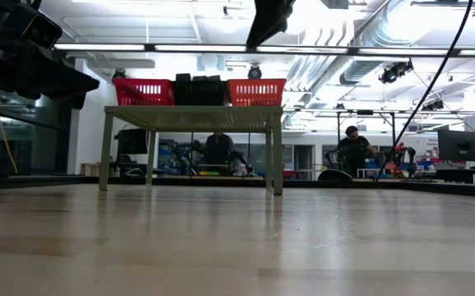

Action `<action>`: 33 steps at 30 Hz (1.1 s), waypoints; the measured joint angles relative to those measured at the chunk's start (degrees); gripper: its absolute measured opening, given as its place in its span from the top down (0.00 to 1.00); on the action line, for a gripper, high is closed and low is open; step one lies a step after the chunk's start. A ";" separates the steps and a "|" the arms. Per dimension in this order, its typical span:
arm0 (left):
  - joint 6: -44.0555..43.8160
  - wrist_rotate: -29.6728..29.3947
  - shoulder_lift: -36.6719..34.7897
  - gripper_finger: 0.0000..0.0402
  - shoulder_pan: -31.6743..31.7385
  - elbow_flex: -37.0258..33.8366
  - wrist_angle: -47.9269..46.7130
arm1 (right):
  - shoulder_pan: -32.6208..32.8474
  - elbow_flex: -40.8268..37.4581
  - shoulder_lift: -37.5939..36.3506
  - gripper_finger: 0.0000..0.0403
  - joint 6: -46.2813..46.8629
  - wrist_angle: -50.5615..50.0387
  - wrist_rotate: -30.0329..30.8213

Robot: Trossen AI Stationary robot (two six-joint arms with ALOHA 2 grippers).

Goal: Pick & Place Office Desk Supplies
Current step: Return to Home Position

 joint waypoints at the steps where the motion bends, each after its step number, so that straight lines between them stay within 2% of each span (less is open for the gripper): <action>1: 0.00 0.00 -0.02 0.86 -0.02 0.00 0.02 | 0.00 0.00 0.00 0.78 0.26 -0.48 -0.07; 9: 0.00 -0.01 -0.01 0.86 -0.01 0.00 0.02 | 0.00 0.00 0.00 0.78 2.72 -1.21 -0.61; 14: 0.00 0.00 0.00 0.86 0.01 0.00 0.00 | 0.00 0.00 0.00 0.78 2.88 -1.26 -3.43; 29: 0.00 0.01 -0.02 0.86 -0.02 0.00 0.00 | 1.70 -0.06 0.00 0.78 5.85 -3.51 -2.95; 33: 0.00 -0.01 0.00 0.86 -0.02 0.00 0.00 | 2.16 -3.86 -1.74 0.78 6.99 -1.53 -2.94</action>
